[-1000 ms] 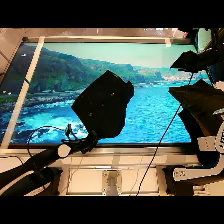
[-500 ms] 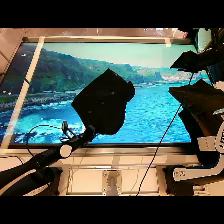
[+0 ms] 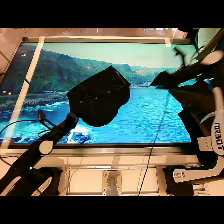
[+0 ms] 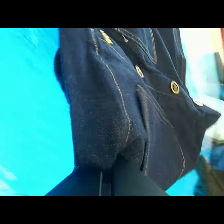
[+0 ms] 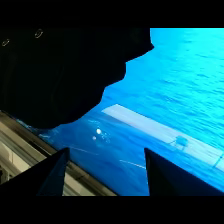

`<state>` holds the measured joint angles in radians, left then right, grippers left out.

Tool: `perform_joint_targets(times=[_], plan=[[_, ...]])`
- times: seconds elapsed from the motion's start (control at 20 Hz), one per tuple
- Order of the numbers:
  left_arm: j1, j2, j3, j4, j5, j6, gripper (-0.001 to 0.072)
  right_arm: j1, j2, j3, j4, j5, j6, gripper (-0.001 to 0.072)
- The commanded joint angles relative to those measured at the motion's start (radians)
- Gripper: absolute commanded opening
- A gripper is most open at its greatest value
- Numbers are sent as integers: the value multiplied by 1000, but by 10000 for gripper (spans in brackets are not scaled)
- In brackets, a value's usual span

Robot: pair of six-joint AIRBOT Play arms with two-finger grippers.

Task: Fold the clothes and pants, and hang the long-sleeved shirts on hangers.

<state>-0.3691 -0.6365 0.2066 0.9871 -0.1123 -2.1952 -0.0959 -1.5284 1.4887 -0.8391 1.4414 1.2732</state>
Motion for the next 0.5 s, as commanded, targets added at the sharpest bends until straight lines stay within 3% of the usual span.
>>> perform_joint_targets(times=[0.0,0.05,0.15,0.25,0.45], plan=[[115,112,1,115,-188,4,38,171,-3,-280,31,-421,-35,523],[117,128,1,121,-191,3,38,216,-14,-317,35,-479,-33,524],[117,135,1,121,-198,3,38,277,-67,-333,55,-462,-40,523],[117,131,1,120,-212,3,38,317,-119,-333,109,-431,-128,524],[117,131,1,120,-222,3,38,364,-177,-332,224,-528,-251,523]])
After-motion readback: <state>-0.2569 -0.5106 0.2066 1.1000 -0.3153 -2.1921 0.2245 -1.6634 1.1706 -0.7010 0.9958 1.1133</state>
